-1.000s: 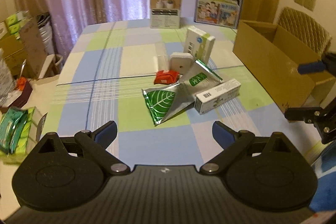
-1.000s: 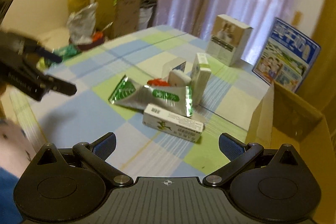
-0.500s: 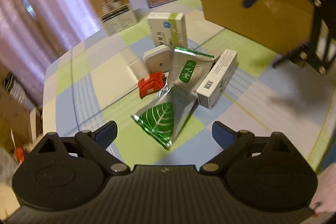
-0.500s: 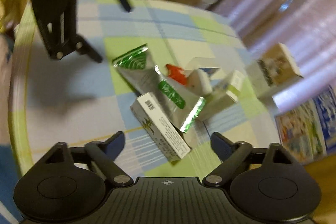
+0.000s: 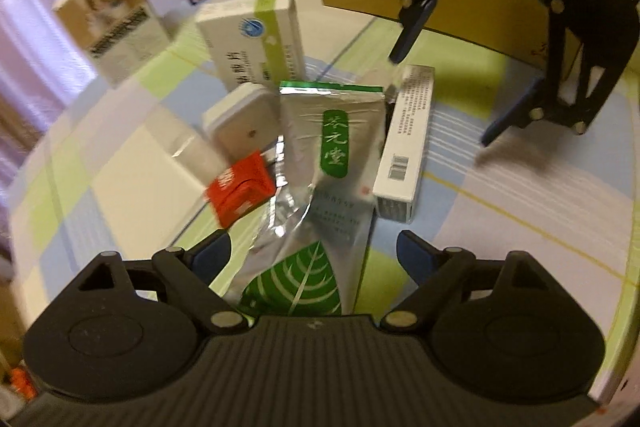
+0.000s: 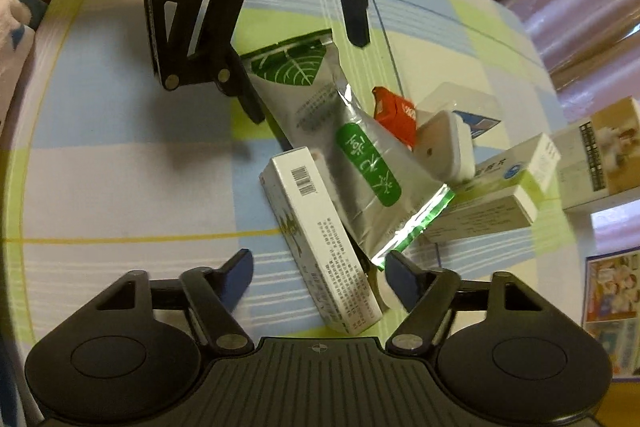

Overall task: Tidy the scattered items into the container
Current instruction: 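Grasp the silver tea bag with left tool while right tool grasps white box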

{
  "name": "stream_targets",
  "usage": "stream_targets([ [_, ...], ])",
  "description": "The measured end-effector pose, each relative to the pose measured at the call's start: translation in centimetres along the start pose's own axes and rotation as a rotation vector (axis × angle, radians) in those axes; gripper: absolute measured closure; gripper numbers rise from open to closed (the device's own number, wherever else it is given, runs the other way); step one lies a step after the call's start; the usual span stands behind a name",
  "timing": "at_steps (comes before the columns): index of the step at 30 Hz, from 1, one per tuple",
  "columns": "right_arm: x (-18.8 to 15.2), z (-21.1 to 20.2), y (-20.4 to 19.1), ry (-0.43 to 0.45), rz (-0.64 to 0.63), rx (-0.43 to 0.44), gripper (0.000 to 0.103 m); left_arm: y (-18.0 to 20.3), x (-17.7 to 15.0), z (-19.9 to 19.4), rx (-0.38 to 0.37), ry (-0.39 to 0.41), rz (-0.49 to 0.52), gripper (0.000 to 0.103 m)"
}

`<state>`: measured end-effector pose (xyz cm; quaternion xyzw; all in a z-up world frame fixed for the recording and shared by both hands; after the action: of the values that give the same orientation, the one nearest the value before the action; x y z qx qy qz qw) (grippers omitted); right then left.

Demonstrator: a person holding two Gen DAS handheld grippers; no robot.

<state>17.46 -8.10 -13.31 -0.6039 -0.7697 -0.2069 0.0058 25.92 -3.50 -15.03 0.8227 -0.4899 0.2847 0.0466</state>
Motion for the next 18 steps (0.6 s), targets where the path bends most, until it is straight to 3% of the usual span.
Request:
stream_targets([
  [12, 0.4, 2.8, 0.6, -0.020, -0.004, 0.076, 0.055, -0.4, 0.8, 2.6, -0.085, -0.042, 0.084, 0.016],
  [16, 0.2, 2.6, 0.0, -0.036, 0.013, 0.130, 0.075, -0.8, 0.8, 2.9, -0.103, -0.044, 0.072, 0.016],
  [18, 0.1, 2.3, -0.6, -0.047, 0.013, 0.166, 0.080, -0.9, 0.9, 3.1, -0.114, -0.052, 0.070, 0.016],
])
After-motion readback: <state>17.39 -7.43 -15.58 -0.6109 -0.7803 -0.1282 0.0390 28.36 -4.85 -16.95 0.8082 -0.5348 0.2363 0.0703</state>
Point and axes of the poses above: each gripper's, at about its wrist camera, not at the fingertips, and z roughly the way its jaws point, y to its right, x to its top, the point moved 9 cm from there along z, roughly the way its jaws point
